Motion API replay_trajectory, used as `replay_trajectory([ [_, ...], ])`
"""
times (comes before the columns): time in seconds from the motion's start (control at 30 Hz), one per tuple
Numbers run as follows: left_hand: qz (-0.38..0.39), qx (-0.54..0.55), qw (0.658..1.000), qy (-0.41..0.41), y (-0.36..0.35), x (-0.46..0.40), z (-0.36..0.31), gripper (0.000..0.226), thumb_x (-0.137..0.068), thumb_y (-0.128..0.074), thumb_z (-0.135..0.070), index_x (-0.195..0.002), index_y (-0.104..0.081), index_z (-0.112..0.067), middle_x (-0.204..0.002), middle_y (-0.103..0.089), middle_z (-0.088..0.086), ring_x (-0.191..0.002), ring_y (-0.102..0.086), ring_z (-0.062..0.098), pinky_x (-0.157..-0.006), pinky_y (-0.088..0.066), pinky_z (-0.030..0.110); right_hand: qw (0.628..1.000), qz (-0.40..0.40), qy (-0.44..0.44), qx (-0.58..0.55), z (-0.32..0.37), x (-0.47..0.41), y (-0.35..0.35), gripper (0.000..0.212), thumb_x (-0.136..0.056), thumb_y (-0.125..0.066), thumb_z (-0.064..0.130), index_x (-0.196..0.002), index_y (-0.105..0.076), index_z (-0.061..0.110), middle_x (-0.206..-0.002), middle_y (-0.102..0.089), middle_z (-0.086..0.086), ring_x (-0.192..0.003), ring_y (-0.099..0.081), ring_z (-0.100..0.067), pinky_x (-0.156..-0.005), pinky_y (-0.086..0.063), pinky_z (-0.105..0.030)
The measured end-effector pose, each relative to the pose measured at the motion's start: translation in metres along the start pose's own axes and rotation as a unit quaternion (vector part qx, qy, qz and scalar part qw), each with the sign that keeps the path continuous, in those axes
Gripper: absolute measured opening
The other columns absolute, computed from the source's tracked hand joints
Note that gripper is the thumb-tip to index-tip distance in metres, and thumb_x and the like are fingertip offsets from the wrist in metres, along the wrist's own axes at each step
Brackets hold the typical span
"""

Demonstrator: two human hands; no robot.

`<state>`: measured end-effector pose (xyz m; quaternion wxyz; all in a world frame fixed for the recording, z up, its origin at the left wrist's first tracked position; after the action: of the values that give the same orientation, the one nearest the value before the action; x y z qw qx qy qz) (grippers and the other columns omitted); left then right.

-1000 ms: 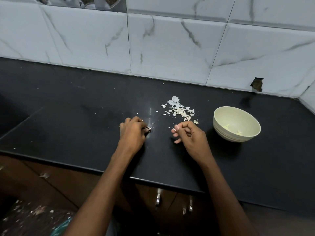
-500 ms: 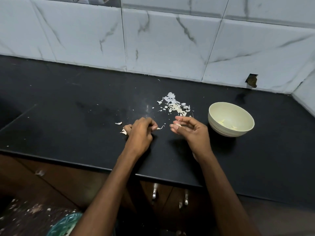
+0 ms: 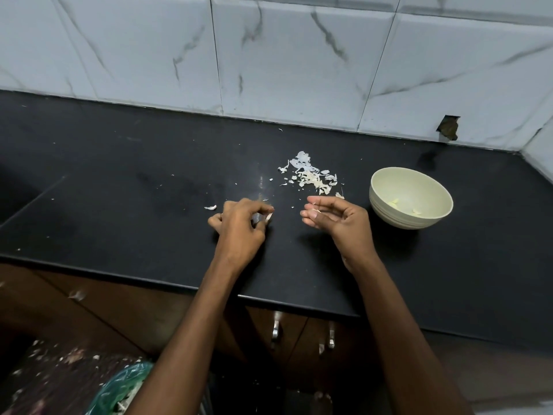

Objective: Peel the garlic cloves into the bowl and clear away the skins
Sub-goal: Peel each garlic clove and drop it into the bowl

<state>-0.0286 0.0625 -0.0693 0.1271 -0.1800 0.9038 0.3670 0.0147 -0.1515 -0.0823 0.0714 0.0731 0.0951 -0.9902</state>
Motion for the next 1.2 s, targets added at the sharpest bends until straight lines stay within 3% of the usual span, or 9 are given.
replay_trajectory([
  [0.17, -0.07, 0.006, 0.997, -0.012, 0.013, 0.003, -0.003, 0.041, -0.084, -0.067, -0.002, -0.102, -0.077, -0.037, -0.118, -0.065, -0.02, -0.119, -0.045, 0.009, -0.086, -0.016, 0.03, 1.0, 0.0, 0.004, 0.0, 0.0, 0.0, -0.001, 0.017, -0.094, -0.068, -0.006, -0.108, -0.073, 0.002, -0.097, -0.079, -0.017, -0.098, -0.077, -0.033, -0.086, -0.063, -0.035],
  [0.33, -0.072, 0.081, 0.992, -0.063, 0.001, 0.004, -0.03, 0.027, -0.092, -0.068, -0.01, -0.108, -0.078, -0.03, -0.11, -0.068, -0.016, -0.109, -0.053, 0.009, -0.094, -0.031, 0.026, 1.0, -0.006, 0.026, 0.015, 0.005, 0.001, 0.002, 0.013, -0.093, -0.072, -0.001, -0.105, -0.074, 0.004, -0.106, -0.078, -0.016, -0.104, -0.076, -0.028, -0.087, -0.063, -0.038],
  [0.47, 0.02, 0.284, 0.959, -0.013, -0.035, -0.003, -0.044, 0.014, -0.098, -0.07, -0.012, -0.108, -0.079, -0.014, -0.102, -0.077, -0.004, -0.093, -0.07, 0.011, -0.086, -0.052, 0.029, 0.992, -0.05, 0.083, 0.075, 0.018, 0.0, 0.014, 0.012, -0.087, -0.081, 0.006, -0.099, -0.08, 0.009, -0.104, -0.078, -0.006, -0.094, -0.072, -0.012, -0.076, -0.06, -0.028],
  [0.53, 0.055, 0.363, 0.93, 0.02, -0.05, -0.004, -0.047, 0.014, -0.098, -0.069, -0.007, -0.109, -0.078, -0.005, -0.098, -0.079, 0.005, -0.086, -0.071, 0.012, -0.082, -0.055, 0.028, 0.995, -0.064, 0.067, 0.044, 0.015, 0.0, 0.018, 0.012, -0.085, -0.082, 0.005, -0.096, -0.08, 0.008, -0.094, -0.08, -0.004, -0.084, -0.072, -0.012, -0.067, -0.057, -0.025],
  [0.6, 0.073, 0.403, 0.911, 0.043, -0.061, -0.003, -0.046, 0.014, -0.098, -0.068, -0.007, -0.109, -0.077, -0.002, -0.095, -0.079, 0.011, -0.083, -0.07, 0.013, -0.078, -0.057, 0.03, 0.996, -0.07, 0.049, 0.02, 0.011, -0.001, 0.02, 0.013, -0.083, -0.083, 0.005, -0.096, -0.08, 0.003, -0.089, -0.08, -0.01, -0.079, -0.073, -0.016, -0.071, -0.059, -0.027],
  [0.8, 0.091, 0.444, 0.888, 0.074, -0.071, 0.0, -0.038, 0.017, -0.098, -0.067, -0.005, -0.109, -0.074, 0.007, -0.096, -0.075, 0.025, -0.08, -0.069, 0.015, -0.072, -0.057, 0.026, 0.998, -0.067, 0.015, -0.011, 0.003, -0.002, 0.022, 0.01, -0.084, -0.082, 0.003, -0.093, -0.079, 0.004, -0.087, -0.079, -0.013, -0.083, -0.076, -0.021, -0.075, -0.062, -0.028],
  [1.03, 0.088, 0.477, 0.869, 0.094, -0.068, 0.003, -0.035, 0.016, -0.089, -0.076, -0.001, -0.104, -0.077, 0.004, -0.095, -0.079, 0.013, -0.084, -0.073, 0.014, -0.072, -0.057, 0.024, 0.997, -0.067, 0.028, 0.0, 0.002, -0.002, 0.022, 0.014, -0.084, -0.081, 0.011, -0.098, -0.08, 0.006, -0.088, -0.079, -0.013, -0.083, -0.073, -0.021, -0.075, -0.062, -0.03],
  [1.2, 0.075, 0.492, 0.861, 0.108, -0.068, 0.003, -0.03, 0.017, -0.091, -0.074, 0.0, -0.106, -0.076, 0.008, -0.096, -0.078, 0.02, -0.083, -0.073, 0.021, -0.073, -0.058, 0.026, 0.999, -0.006, 0.028, -0.015, 0.004, 0.0, 0.009, 0.022, -0.091, -0.075, 0.004, -0.113, -0.075, 0.0, -0.096, -0.079, -0.018, -0.093, -0.076, -0.026, -0.085, -0.062, -0.035],
])
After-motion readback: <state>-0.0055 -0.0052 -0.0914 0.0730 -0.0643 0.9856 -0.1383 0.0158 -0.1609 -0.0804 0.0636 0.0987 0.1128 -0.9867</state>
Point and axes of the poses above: each hand's wrist, its own x-axis away from the middle knuckle, its own y-axis out of the back of the hand, z = x × y, the point moved 10 cm from there along -x, towards the middle knuckle
